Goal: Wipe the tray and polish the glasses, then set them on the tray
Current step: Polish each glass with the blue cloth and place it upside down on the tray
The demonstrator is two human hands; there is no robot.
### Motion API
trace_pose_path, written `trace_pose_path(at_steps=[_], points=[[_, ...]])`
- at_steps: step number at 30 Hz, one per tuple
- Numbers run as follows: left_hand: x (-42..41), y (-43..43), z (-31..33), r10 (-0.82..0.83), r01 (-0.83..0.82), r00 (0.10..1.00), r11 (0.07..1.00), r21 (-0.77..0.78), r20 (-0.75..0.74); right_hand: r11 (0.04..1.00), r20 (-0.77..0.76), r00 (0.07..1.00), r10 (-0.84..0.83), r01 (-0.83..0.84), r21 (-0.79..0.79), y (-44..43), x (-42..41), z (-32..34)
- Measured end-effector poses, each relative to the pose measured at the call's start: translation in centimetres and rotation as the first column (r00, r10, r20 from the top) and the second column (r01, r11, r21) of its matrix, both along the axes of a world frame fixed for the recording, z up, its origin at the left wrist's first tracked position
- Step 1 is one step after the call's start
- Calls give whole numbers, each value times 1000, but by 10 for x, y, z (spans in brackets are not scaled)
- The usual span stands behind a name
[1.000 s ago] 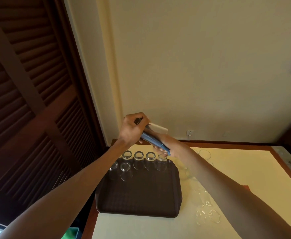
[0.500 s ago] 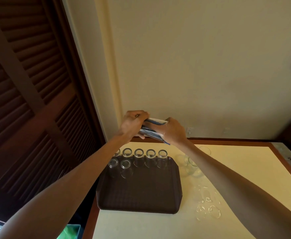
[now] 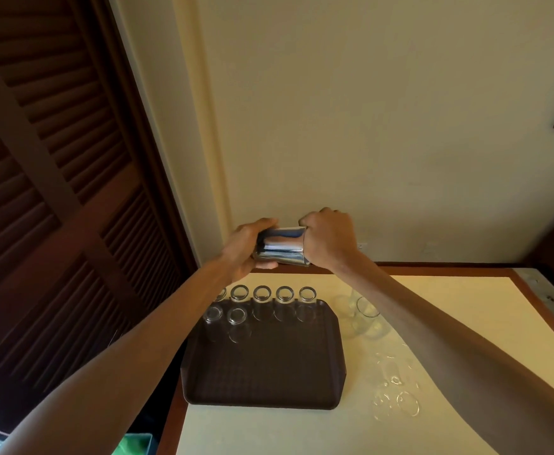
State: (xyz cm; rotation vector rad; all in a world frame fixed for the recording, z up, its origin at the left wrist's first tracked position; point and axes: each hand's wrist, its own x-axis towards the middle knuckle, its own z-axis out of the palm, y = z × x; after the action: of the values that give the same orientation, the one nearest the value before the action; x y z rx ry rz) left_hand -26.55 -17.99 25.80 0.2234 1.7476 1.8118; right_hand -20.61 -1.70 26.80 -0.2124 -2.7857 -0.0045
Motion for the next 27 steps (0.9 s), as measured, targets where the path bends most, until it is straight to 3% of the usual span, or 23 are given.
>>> trace_pose_path(at_steps=[2,5,6,7,8,9,10,11,13,14,15,16,17,18,20,22,25,26,27], points=[[-1,3,0,69,-74,990,997,-32,-122,998,-2,1000,-13,12,-56,6,-7,-11],[-1,3,2,110,-137,909,990,-38,-403,912,25,999,-24,32,-409,5,-22,-37],[-1,2,3,107,-136,869,990,-25,-483,781,66,996,63,-8,-624,4,-23,-42],[-1,2,4,102,-132,827,991,-13,-553,550,145,974,175,26,-835,2,-20,-42],[0,2,4,98,-126,786,992,-3,-611,260,241,921,306,163,-952,-1,-16,-41],[1,3,3,96,-122,750,993,7,-655,47,310,842,442,324,-945,-2,-7,-38],[1,3,2,95,-118,722,993,12,-685,-65,328,779,535,425,-903,-1,-2,-37],[1,3,0,93,-113,709,993,18,-699,-88,323,739,590,457,-885,1,1,-37],[-1,0,-4,75,-74,735,997,30,-674,8,365,781,507,419,-908,5,-8,-43],[-3,-2,-5,49,-37,781,999,32,-623,149,362,845,395,330,-932,5,-12,-43],[-5,-3,-4,13,4,848,1000,30,-530,382,311,911,269,195,-903,5,-15,-41],[-7,-4,-2,-28,42,919,999,28,-393,661,220,961,168,56,-748,7,-18,-38],[-9,-6,0,-73,80,968,997,19,-240,875,123,989,78,-9,-484,9,-19,-35],[-10,-6,1,-107,108,988,994,7,-108,966,46,998,35,-22,-256,9,-17,-28],[-9,-5,1,-105,105,994,994,-32,-15,998,-78,995,69,-70,-3,8,-14,-19],[-8,-1,0,-36,26,993,996,-90,-108,993,-95,989,112,-116,-36,8,-13,-20],[-8,0,0,53,-86,942,993,-86,-333,904,-173,975,140,-197,-380,5,-19,-32],[-8,-1,1,68,-100,912,993,-59,-405,784,-154,971,181,-237,-573,0,-17,-33],[-8,-3,1,80,-111,873,993,-37,-482,575,-85,966,243,-214,-790,-5,-14,-30]])
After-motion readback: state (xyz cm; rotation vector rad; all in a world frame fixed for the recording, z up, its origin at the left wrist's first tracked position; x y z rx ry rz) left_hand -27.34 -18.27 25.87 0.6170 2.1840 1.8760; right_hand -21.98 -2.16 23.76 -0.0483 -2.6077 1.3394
